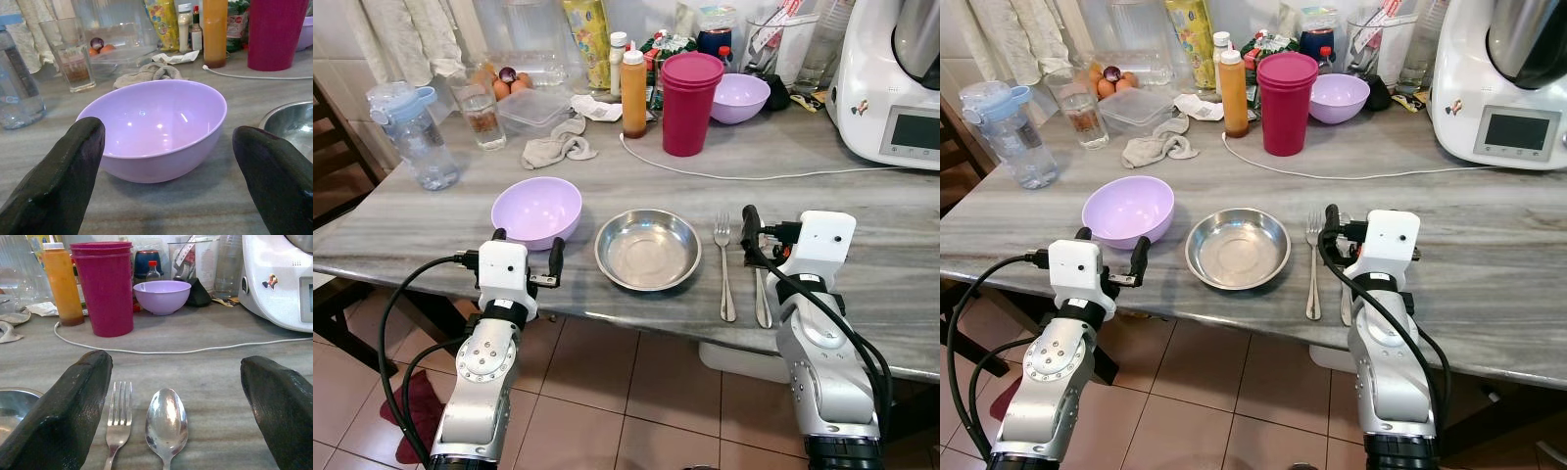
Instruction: Setting the table
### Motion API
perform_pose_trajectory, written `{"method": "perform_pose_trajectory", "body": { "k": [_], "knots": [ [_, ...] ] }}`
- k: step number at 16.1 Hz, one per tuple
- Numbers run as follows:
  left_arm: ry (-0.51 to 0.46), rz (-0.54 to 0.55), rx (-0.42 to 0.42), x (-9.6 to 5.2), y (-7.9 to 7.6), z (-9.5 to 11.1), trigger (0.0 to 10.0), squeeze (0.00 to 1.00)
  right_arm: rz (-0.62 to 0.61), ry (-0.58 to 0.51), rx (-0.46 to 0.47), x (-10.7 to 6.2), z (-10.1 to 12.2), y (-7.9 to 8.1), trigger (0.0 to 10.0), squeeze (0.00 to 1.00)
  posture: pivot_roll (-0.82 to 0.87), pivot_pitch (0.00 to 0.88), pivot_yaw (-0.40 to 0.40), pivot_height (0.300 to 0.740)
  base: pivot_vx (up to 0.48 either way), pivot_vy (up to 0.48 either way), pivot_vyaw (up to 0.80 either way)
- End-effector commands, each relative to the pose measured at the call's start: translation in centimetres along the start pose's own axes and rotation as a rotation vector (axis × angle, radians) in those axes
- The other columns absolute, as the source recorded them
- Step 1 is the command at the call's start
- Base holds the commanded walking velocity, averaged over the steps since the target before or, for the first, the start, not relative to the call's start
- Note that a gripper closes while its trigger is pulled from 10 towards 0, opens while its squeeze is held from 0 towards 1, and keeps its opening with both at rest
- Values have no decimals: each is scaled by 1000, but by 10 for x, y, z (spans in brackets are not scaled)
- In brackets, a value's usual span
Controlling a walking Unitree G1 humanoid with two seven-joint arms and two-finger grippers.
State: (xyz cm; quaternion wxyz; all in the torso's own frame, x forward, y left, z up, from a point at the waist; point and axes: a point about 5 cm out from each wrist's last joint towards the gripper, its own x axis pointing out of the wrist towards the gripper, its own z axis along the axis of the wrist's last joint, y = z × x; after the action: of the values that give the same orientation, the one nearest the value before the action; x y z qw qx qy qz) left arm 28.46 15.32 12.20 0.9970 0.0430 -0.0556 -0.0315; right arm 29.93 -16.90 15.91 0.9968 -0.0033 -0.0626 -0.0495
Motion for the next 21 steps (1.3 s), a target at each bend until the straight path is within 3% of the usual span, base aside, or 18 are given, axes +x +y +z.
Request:
{"method": "perform_pose_trajectory", "body": {
  "k": [1, 6, 21],
  "knots": [
    [11, -8, 8, 2, 0, 0, 10000, 0, 13, -11, 10, -1, 2, 2, 10000, 0, -215, 75, 81, 740, 0, 0, 0],
    [13, -9, 11, 1, 1, -1, 10000, 0, 0, 1, 17, -1, 0, 1, 10000, 0, -214, 75, 83, 740, 0, 0, 0],
    [7, -8, 18, 8, 1, 2, 10000, 0, -31, -1, 11, 5, 2, -5, 10000, 0, -213, 78, 74, 740, -320, 0, 0]
  ]
}}
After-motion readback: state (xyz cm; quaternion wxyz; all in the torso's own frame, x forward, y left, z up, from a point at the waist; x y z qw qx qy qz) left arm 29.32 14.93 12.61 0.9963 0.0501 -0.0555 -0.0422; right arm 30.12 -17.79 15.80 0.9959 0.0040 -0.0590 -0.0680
